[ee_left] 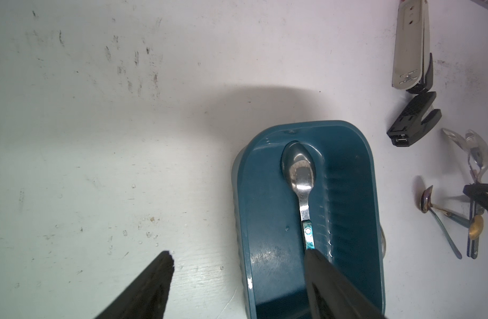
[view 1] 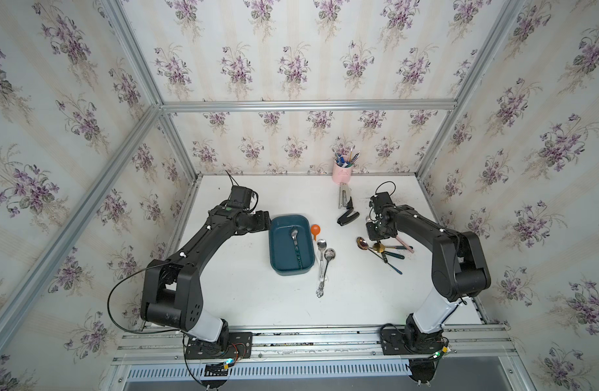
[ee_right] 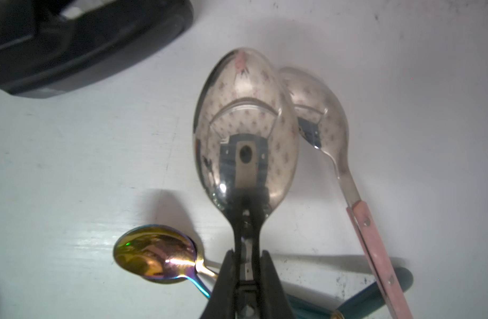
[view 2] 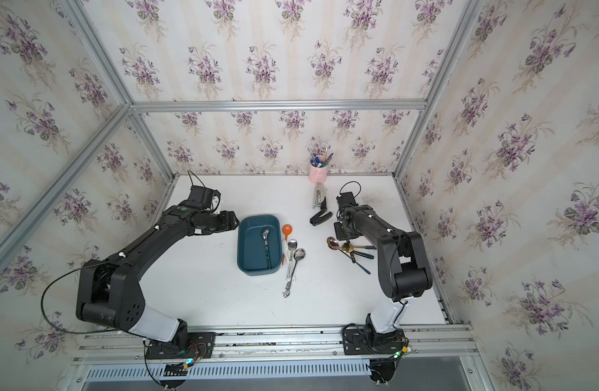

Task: Put the spoon into the storage box
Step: Pick up the spoon from the center of the board, then place the spoon in the storage box.

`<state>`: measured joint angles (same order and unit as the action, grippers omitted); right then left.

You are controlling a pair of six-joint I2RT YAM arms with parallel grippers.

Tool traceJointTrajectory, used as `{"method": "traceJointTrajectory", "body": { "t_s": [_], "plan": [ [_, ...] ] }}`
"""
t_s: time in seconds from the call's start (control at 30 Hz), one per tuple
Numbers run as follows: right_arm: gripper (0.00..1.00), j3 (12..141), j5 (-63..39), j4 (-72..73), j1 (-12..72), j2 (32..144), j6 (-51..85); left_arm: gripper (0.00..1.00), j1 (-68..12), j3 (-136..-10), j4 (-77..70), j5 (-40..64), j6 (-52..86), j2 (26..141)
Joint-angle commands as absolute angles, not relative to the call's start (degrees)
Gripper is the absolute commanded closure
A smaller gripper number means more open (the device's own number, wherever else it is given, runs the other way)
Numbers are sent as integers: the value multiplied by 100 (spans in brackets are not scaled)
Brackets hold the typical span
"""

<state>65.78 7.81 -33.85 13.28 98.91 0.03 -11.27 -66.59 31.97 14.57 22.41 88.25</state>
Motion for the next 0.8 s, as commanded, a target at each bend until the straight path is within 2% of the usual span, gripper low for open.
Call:
{"method": "traceJointTrajectory", "body": {
  "t_s": [0.0,0.37,0.57,0.77],
  "plan": [
    [94,6627,513,-3500,1362,9783,122,22,-1134,-6710,3198,1468,2162,8811],
    [96,6292,89,-3102,1485,9977,432,22,-1156,-6628,3233,1457,2149,8750],
    [96,6267,-585,-2847,1544,10009,669,22,-1154,-6550,3238,1433,2127,8689],
    [96,6280,-575,-2777,1726,10189,829,22,-1157,-6482,3252,1405,2101,8632]
  ]
}}
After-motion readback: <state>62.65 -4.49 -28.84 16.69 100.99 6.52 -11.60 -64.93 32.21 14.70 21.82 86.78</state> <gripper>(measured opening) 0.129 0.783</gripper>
